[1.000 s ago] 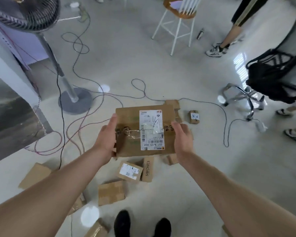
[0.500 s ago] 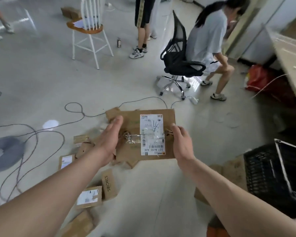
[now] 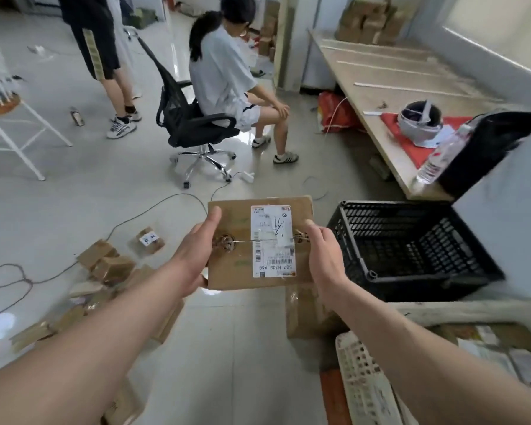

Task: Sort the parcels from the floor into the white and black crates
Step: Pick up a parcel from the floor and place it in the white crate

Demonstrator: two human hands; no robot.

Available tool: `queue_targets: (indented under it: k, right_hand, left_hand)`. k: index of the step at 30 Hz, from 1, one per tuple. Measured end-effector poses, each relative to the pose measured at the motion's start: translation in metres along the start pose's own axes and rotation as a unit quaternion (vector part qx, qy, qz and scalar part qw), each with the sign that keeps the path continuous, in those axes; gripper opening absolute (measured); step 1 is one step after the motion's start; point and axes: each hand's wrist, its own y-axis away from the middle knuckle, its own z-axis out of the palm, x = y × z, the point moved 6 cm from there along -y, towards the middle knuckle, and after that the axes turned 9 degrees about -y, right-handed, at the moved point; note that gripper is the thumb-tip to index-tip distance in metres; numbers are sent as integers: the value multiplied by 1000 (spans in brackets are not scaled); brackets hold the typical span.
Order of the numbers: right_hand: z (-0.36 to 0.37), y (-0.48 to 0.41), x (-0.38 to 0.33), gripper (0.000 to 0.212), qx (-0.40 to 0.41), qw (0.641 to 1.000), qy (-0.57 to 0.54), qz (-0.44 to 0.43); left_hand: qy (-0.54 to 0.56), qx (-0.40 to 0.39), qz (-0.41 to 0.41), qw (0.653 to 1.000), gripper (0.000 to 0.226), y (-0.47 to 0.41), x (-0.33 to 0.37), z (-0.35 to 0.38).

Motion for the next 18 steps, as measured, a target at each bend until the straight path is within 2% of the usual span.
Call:
queue_targets:
  k: [3, 8, 11, 14, 18]
  right_hand:
    - [-57, -10, 1, 75, 45, 999, -20, 3]
    - [-143, -14, 9, 80, 108, 992, -67, 22]
    - [-190, -16, 21, 68, 156, 984, -81, 34]
    - [-235, -16, 33, 72, 220, 969, -98, 50]
    - [-292, -13, 47, 63, 312, 943, -96, 62]
  left_hand:
    - [-36, -32, 1, 999, 64, -4, 20, 57]
    - [-92, -89, 10, 992, 61, -18, 45, 147]
    - [-122, -131, 14, 984, 57, -28, 55, 202]
    - [-163, -189, 25, 968, 54, -38, 61, 259]
    - [-195, -279, 39, 939, 58, -46, 71, 335]
